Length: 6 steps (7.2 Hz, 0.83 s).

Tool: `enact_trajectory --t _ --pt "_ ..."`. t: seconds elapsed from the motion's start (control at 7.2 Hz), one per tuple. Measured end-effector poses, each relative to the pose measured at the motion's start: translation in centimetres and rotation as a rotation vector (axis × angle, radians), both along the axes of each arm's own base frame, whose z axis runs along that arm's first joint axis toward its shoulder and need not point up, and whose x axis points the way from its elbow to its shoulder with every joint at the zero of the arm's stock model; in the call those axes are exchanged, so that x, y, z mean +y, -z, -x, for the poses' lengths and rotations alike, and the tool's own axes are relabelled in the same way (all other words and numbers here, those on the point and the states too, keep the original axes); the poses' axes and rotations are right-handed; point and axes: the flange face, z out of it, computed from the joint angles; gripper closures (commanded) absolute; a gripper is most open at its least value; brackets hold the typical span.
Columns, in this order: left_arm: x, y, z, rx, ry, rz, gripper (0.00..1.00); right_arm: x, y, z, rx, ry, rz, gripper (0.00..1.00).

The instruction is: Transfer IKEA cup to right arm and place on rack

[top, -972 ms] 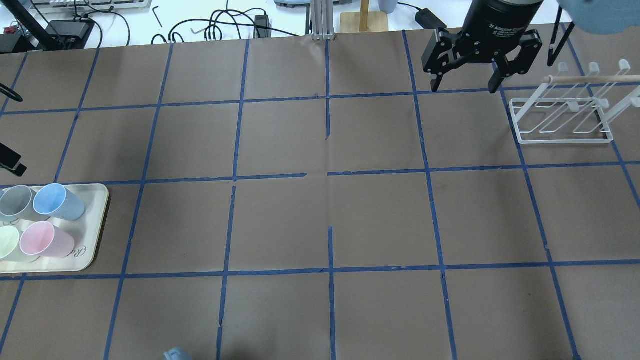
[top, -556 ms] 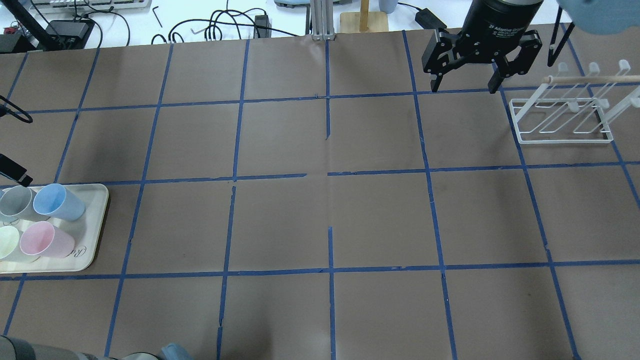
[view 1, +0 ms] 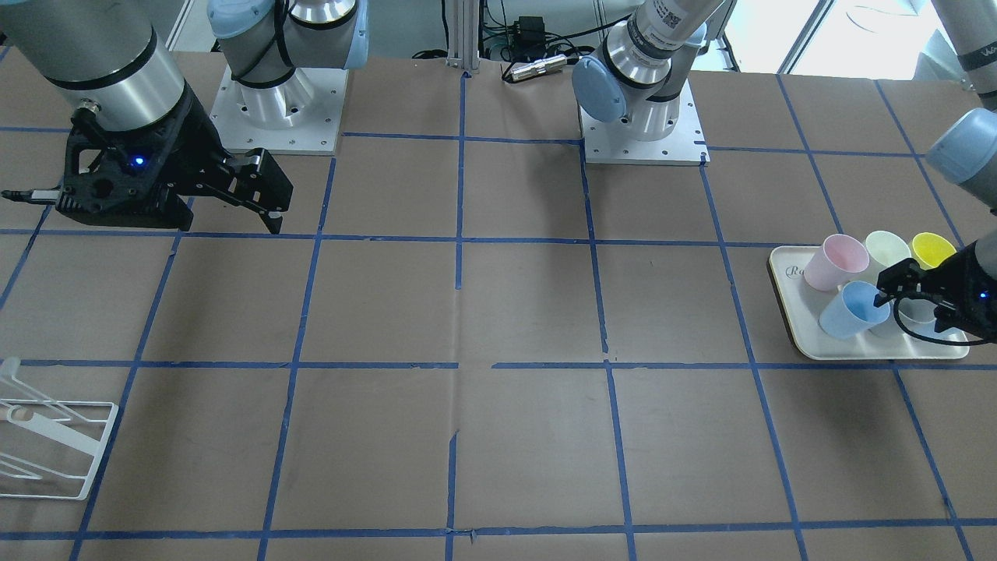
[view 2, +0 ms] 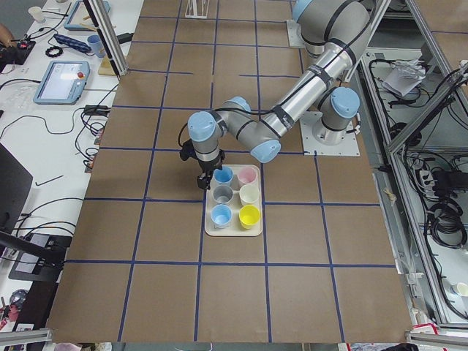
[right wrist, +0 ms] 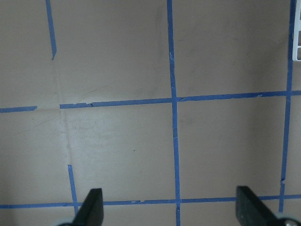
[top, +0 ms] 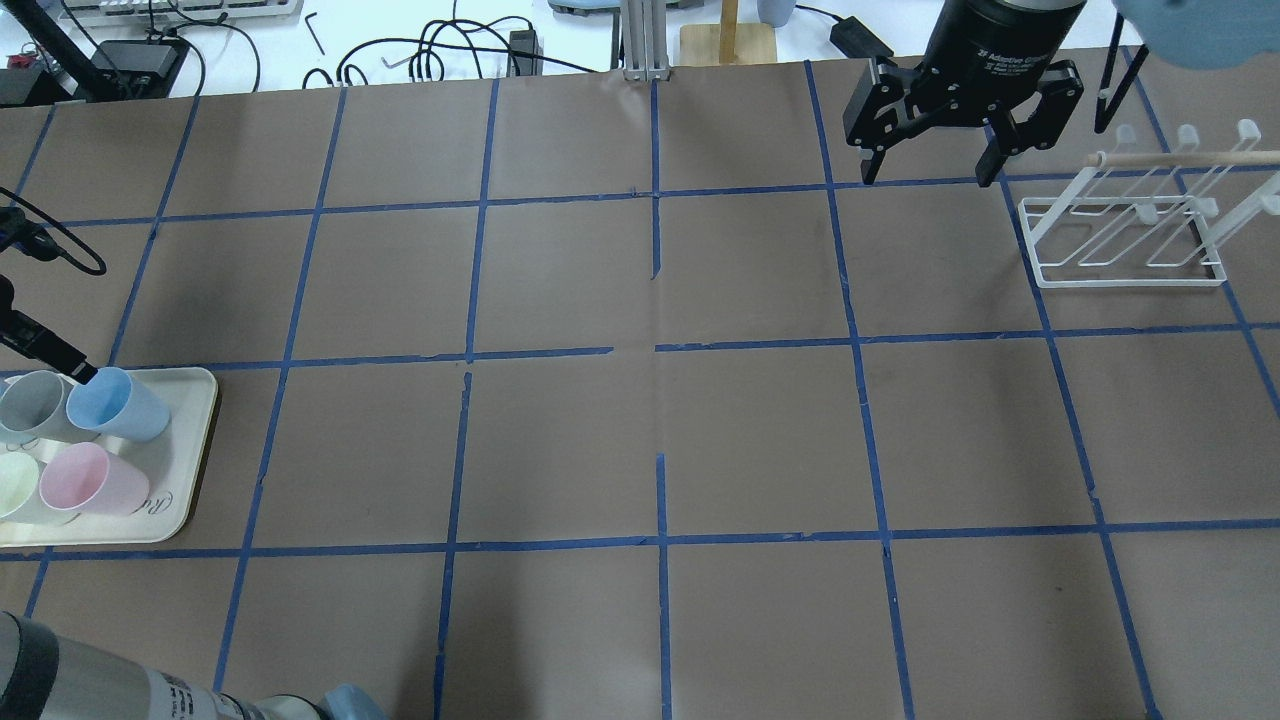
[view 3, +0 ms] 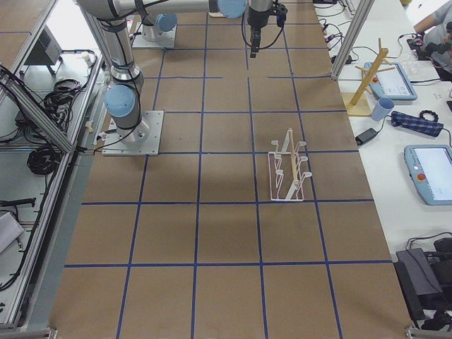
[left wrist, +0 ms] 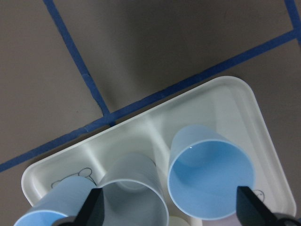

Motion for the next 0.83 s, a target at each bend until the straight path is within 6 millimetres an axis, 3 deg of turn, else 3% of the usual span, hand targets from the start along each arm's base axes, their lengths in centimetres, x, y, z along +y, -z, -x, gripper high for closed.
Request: enact_trajectory --t 0.42,0.56,0.83 --pt "-0.1 1.9 -0.2 0.018 0.038 -0.032 0.01 0.0 0.0 0.0 -0.001 0.001 -0.001 0.00" --pt "-0.1 2.6 -0.3 0.026 0.051 -0.044 0.12 0.0 0.0 0.0 -0.001 0.001 -0.001 0.00" --pt "-0.1 3.5 -0.2 0.039 0.062 -0.064 0.93 0.0 0.0 0.0 -0.001 0.001 -0.001 0.00"
